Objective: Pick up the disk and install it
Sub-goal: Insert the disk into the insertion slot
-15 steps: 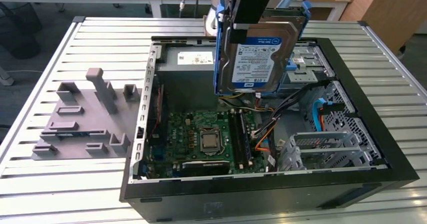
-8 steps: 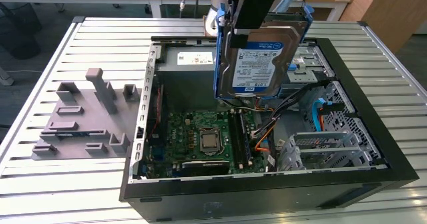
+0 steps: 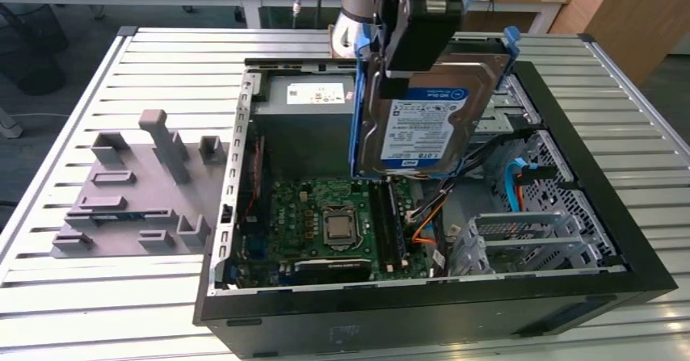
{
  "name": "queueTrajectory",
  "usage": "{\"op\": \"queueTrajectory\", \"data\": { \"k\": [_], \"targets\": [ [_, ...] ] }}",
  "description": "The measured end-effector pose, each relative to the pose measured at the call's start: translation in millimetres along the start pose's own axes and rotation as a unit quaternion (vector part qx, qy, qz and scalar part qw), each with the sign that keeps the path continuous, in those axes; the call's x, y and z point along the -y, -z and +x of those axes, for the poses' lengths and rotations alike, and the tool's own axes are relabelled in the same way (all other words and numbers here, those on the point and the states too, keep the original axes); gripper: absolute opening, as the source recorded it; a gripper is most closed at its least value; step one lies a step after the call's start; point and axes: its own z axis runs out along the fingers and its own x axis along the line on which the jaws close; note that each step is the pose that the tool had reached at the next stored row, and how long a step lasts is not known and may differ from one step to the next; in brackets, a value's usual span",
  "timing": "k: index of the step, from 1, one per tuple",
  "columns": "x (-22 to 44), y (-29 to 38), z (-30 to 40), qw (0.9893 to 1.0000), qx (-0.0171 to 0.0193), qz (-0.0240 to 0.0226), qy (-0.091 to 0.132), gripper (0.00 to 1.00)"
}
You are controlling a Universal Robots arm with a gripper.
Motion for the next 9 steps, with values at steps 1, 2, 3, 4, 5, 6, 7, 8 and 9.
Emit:
{"op": "queueTrajectory", "data": {
  "k": [1,2,3,4,5,6,7,8,9],
  "targets": [
    [3.1,-0.2,0.6,1.0000,0.0001,0.0000,0.000,0.36],
    [6.6,-0.3,1.0,1.0000,0.0000,0.0000,0.000,0.36],
    [9.9,-0.5,1.4,1.0000,0.0001,0.0000,0.000,0.36],
    [12.8,-0.6,1.9,1.0000,0.0000,0.0000,0.000,0.36],
    [15.6,-0.7,2.7,1.0000,-0.0001,0.0000,0.000,0.36],
    [17.5,-0.9,3.5,1.0000,0.0000,0.0000,0.000,0.36],
    [18.3,-1.1,4.6,1.0000,-0.0001,0.0000,0.000,0.36],
    [18.8,-1.5,6.1,1.0000,-0.0001,0.0000,0.000,0.36],
    [19.1,-1.9,8.0,1.0000,0.0000,0.0000,0.000,0.36]
  ]
}}
